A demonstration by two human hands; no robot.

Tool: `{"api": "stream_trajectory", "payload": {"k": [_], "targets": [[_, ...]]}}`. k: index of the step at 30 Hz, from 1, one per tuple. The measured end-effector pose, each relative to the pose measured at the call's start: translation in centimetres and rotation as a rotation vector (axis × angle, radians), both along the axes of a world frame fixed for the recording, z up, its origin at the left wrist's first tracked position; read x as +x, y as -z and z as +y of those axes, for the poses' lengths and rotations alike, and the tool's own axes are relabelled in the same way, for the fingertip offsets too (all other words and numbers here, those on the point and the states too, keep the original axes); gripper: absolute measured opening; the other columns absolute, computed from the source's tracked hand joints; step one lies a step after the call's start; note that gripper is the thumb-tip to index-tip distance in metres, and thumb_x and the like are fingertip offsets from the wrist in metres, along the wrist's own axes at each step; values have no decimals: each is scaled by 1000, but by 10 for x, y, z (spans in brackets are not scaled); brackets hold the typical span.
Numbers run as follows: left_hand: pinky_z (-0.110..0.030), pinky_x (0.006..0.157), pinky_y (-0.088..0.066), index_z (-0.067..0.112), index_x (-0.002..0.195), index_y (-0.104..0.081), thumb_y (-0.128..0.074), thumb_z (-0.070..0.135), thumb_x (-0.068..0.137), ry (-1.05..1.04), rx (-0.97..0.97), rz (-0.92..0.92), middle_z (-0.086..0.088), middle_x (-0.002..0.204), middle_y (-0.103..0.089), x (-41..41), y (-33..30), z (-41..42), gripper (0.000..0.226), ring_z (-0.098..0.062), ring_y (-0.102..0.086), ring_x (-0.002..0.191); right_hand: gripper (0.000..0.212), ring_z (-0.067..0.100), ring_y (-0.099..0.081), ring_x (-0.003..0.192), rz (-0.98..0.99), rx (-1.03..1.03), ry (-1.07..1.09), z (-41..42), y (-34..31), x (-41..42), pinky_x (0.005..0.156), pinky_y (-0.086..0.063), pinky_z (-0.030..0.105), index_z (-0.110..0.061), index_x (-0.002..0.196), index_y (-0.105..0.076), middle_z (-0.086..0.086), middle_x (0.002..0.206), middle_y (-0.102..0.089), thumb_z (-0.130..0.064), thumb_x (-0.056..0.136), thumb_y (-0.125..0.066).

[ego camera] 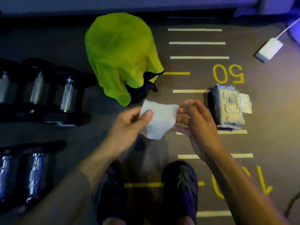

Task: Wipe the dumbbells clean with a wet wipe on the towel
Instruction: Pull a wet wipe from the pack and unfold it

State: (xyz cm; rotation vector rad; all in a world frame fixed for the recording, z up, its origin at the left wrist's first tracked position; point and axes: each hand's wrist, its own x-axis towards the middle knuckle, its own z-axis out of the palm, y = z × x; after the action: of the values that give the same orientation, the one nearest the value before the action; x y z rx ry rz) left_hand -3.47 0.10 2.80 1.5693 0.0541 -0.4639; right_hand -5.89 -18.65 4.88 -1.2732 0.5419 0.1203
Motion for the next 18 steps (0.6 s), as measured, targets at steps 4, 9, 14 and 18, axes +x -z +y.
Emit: {"api": "stream_trajectory", "payload": {"k": [4, 9, 14, 18], "targets": [[-23, 66, -46, 4, 100, -76, -66, 31, 93, 63, 91, -142, -2, 85, -70, -8, -23, 29, 30, -7, -58, 76, 27, 20, -75, 100, 39, 70, -228, 30, -17, -18, 88, -61, 47, -29, 87, -75, -3, 98, -77, -53, 75, -73], [-33, 73, -49, 7, 101, -79, -72, 29, 87, 9, 55, -200, -23, 95, -77, -23, -57, 57, 26, -17, -64, 83, 41, 22, -69, 83, -24, 37, -296, 61, -42, -12, 73, -54, 37, -17, 107, -68, 5, 90, -76, -20, 72, -90], [-36, 74, -45, 9, 79, -69, -80, 24, 77, -186, -86, -122, -19, 84, -62, -30, -95, 77, 19, -25, -56, 82, 41, 18, -68, 76, -155, 51, -342, 74, -84, 5, 65, -51, 30, -17, 107, -66, 4, 88, -77, -6, 73, -86], [-30, 67, -44, 24, 61, -67, -89, 22, 77, -250, -209, -48, -2, 69, -61, -28, -130, 91, 28, -14, -58, 66, 34, 12, -70, 74, -179, 195, -383, 85, -118, 12, 67, -55, 25, -13, 116, -65, 3, 84, -75, -10, 82, -71]]}}
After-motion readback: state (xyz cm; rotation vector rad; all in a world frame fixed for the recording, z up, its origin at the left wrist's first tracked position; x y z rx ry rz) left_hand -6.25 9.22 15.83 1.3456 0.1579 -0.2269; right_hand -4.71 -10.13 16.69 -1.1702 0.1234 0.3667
